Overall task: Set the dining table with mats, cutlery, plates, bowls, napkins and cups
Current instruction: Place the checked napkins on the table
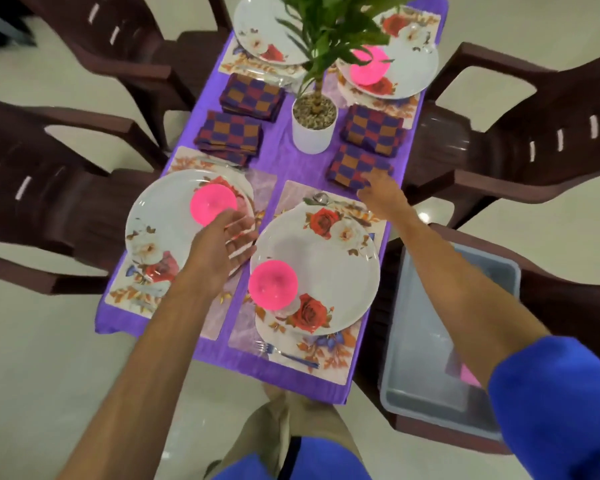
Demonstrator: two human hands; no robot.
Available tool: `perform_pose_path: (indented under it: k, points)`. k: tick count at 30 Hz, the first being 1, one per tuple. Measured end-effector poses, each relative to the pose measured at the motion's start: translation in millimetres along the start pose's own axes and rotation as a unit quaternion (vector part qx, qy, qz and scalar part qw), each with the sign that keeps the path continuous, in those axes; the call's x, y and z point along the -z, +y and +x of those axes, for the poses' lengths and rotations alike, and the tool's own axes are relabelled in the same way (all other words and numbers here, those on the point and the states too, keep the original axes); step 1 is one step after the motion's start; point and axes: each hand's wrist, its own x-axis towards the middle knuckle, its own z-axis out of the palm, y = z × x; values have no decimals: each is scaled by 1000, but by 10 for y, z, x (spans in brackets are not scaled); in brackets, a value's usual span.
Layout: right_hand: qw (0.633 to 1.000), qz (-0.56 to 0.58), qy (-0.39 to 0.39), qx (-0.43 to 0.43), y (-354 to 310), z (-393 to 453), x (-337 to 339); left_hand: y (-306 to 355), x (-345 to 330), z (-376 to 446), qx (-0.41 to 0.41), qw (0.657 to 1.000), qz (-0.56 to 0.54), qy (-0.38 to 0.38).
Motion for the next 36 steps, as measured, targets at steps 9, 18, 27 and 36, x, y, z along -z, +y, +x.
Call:
perform_pose_path:
  k: [9,18,27,36]
  points:
    - [996,-85,-31,-25,137,806,-88,220,-151,502,-2,1000,12,28]
    - [998,-59,1,12,142,631,-109,210,-366,729,18,999,-14,33]
    - [999,-32,31,-23,40,365,70,103,-483,611,3,1000,7,18]
    - [999,31,-24,27,128,-1107,318,-372,-369,-72,-45,991,123,-12]
